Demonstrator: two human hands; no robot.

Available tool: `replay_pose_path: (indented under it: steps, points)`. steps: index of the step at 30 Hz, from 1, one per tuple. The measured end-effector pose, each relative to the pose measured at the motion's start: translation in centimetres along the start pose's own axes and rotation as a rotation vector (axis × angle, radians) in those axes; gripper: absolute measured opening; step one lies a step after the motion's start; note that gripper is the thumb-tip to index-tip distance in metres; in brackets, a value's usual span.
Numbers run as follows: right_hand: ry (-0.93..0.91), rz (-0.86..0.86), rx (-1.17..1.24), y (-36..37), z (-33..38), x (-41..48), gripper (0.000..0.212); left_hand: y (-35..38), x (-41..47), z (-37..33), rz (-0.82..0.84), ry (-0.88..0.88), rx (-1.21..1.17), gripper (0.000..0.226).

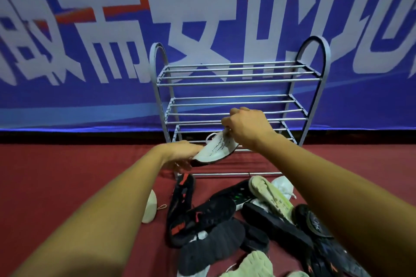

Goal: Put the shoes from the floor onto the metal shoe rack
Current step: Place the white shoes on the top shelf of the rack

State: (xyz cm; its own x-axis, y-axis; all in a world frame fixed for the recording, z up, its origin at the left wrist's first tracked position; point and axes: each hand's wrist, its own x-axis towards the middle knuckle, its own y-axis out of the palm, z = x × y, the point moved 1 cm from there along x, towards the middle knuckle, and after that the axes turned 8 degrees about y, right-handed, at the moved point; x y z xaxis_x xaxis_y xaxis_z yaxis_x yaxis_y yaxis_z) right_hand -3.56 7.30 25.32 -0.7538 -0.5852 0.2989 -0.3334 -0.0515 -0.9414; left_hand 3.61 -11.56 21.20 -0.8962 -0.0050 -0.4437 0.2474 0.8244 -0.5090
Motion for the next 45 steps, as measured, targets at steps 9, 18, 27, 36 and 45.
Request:
replay_pose_path:
  steps: [9,18,27,36,45]
  points:
    - [0.086,-0.277,0.097,-2.5,0.6,1.7,0.016,-1.6,0.2,0.1,-0.014,0.011,-0.452,0.036]
    - [0.123,-0.334,0.205,-3.1,1.6,2.4,0.023,-3.1,-0.9,0.6,-0.132,0.115,-0.803,0.018]
    - [0.461,-0.181,0.571,-3.1,3.1,3.7,0.036,-4.7,-1.7,-1.0,-0.378,0.233,-0.967,0.017]
    - [0.587,0.137,1.520,-0.7,4.9,5.1,0.026,-7.1,-1.0,-0.4,-0.423,0.298,-1.051,0.016]
    - [0.525,0.131,1.765,-1.2,5.8,6.9,0.031,-8.4,-1.0,-0.6,-0.473,0.348,-1.149,0.017]
